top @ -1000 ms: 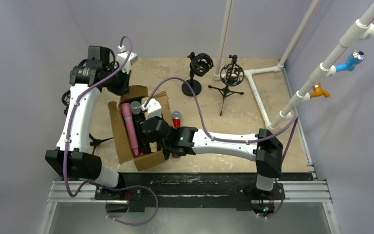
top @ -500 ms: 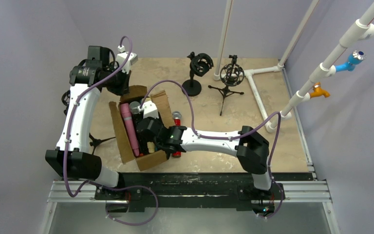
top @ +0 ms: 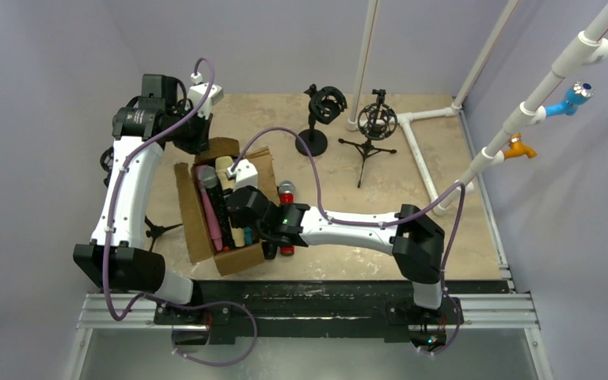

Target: Attach the microphones to the stand

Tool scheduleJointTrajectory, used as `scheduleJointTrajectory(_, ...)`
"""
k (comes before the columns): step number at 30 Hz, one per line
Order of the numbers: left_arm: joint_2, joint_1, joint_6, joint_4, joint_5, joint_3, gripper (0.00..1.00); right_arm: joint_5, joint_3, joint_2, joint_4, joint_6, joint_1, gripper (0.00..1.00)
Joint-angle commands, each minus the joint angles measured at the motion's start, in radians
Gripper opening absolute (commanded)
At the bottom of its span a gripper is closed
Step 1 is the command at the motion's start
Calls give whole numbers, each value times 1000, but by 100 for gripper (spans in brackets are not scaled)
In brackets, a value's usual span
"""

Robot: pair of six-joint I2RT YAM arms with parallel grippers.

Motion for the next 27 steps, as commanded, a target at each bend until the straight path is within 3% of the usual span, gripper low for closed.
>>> scheduleJointTrajectory(1,-48,-5,-26,64,50,48,0,-51,-3,-52,103,-9,6,28)
scheduleJointTrajectory(5,-47,-4,-29,60,52,51,0,-71,-11,-50,110,3,3,23)
scheduleJointTrajectory(11,-47,-4,-9,65,25,49,0,-70,-35,-147,112,1,-6,0)
scheduleJointTrajectory(19,-51,-4,-3,73,13,35,0,-82,-146,-364,60,42,-65,0)
scheduleJointTrajectory(27,-55,-4,-3,76,13,41,0,-75,-431,-603,-2,95,-205,0)
